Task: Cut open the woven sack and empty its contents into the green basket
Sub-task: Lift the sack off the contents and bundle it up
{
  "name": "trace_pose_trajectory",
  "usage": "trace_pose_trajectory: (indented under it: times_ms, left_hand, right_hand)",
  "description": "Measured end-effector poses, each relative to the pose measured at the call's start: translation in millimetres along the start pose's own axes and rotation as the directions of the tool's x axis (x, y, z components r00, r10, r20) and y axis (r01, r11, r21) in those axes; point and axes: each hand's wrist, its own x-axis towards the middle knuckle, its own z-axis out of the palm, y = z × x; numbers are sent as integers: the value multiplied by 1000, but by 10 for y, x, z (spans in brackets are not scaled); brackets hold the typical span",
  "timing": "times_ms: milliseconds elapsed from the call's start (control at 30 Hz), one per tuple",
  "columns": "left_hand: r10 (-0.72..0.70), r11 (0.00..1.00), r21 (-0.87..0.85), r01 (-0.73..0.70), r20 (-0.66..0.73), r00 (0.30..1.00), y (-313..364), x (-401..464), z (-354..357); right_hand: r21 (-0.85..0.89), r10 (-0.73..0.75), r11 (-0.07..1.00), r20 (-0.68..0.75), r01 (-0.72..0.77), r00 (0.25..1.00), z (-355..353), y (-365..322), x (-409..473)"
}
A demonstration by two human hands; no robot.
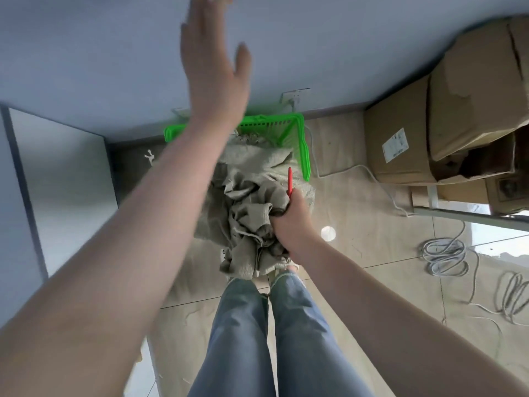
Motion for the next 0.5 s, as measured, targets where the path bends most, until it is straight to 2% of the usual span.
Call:
trace_pose_trajectory:
  times_ms: [33, 67, 100, 133, 167, 200, 233, 300, 333, 367, 400, 433, 467, 500]
  left_hand:
    - [-69, 996, 74, 56, 182, 981, -108, -211, 234]
    - [-263, 963, 171, 208, 445, 856, -238, -470, 385]
    - [-463, 887, 339, 315, 663, 588, -367, -768, 463]
    - [-492, 870, 426, 248, 788, 371, -482, -1031, 482]
    - [-429, 900, 378, 219, 857, 285, -608, -1200, 559]
    - [-361, 932, 331, 146, 881, 306, -713, -1231, 613]
    - [-293, 955, 245, 167, 868, 402, -746, -1213, 619]
    - [-392, 871, 102, 481, 734, 555, -630, -1022, 579]
    - [-410, 867, 78, 492, 674, 614, -598, -930, 538]
    - [-417, 862, 67, 503, 657, 628, -566, -882, 489]
    - [-434, 835, 72, 546, 695, 573, -533, -879, 401]
    - [-535, 748, 194, 634, 742, 404, -514, -953, 320]
    - [-585, 688, 322, 651, 776, 234, -516, -1003, 313]
    - [-581, 694, 379, 612, 797, 165, -526, -1039, 329]
  right_hand:
    - [15, -22, 1000, -18, 22, 1000, -6, 32, -25]
    - [21, -42, 999, -36, 43, 998, -12, 58, -51]
    - [12, -68, 998, -41, 69, 997, -15, 81, -71]
    - [-14, -94, 996, -27, 94, 995, -14, 120, -93]
    - [-39, -122, 992, 0, 122, 993, -22, 164, -115]
    - [-63, -143, 988, 16, 143, 990, -34, 189, -130]
    - [-69, -158, 985, 14, 158, 987, -56, 192, -130]
    - [-52, -182, 982, -9, 181, 983, -111, 144, -85]
    - [-38, -195, 980, -14, 195, 981, -137, 88, -59]
    - [-38, -211, 977, -15, 210, 977, -145, 37, -29]
    - [-49, -224, 973, 0, 224, 975, -139, -12, -27]
    - [-66, -233, 970, 31, 235, 972, -116, -33, -42]
    - [-79, -242, 966, 65, 247, 968, -92, -38, -65]
    - [-78, -250, 963, 83, 257, 965, -79, -34, -94]
